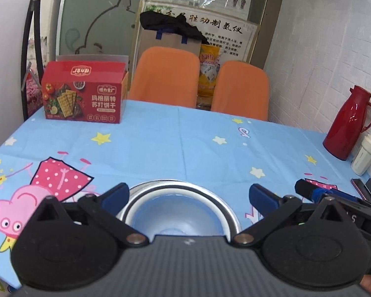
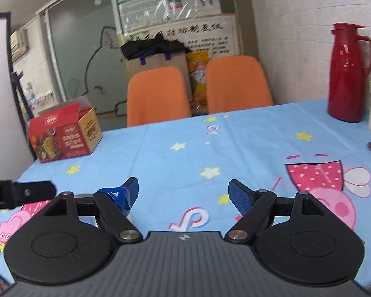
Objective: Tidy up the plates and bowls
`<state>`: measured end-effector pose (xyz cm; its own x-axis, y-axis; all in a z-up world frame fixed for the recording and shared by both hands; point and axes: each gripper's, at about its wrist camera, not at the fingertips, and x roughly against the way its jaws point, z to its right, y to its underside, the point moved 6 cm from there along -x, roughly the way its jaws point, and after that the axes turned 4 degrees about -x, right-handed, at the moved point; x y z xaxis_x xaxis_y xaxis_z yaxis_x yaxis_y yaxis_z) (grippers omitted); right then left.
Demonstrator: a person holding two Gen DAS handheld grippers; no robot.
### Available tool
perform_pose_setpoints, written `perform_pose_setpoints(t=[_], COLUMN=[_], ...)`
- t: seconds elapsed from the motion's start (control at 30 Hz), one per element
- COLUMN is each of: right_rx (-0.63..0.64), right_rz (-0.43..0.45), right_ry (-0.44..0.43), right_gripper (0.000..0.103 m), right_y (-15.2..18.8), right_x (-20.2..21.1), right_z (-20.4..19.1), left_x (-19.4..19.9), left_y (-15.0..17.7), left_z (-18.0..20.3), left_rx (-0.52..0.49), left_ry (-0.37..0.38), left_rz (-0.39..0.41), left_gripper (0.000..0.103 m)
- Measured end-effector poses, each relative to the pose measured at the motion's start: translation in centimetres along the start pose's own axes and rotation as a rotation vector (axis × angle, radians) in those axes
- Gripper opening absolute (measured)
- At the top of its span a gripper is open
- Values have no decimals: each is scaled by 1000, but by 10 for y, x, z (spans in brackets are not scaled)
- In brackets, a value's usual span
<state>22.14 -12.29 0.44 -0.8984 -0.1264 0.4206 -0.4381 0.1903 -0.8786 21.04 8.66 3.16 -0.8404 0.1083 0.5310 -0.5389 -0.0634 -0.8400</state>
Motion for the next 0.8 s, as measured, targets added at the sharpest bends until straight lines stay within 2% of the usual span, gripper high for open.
perform_pose_setpoints(t=[0.13, 0.23, 0.33, 0.53, 0.63, 0.8], right_rx=[-57, -106, -111, -125, -115, -84], right_rz=[1, 40, 41, 54, 72, 92], right_ry=[38, 56, 77, 25, -9, -13], right_gripper=[66, 67, 67, 68, 68, 68], right_y=[16, 30, 46, 71, 83, 92], right_x=[19, 46, 68, 109, 130, 147], right_z=[24, 39, 45, 43, 37, 32], left_x=[19, 38, 56, 88, 104, 121], left_y=[25, 50, 75, 110, 120, 129], left_z=[23, 36, 44, 54, 53, 50], left_rx=[-67, -118, -148, -197, -192, -185], left_ry=[-21, -54, -66, -85, -91, -92], left_rz=[7, 25, 37, 53, 69, 90], left_gripper=[103, 103, 103, 103, 103, 103])
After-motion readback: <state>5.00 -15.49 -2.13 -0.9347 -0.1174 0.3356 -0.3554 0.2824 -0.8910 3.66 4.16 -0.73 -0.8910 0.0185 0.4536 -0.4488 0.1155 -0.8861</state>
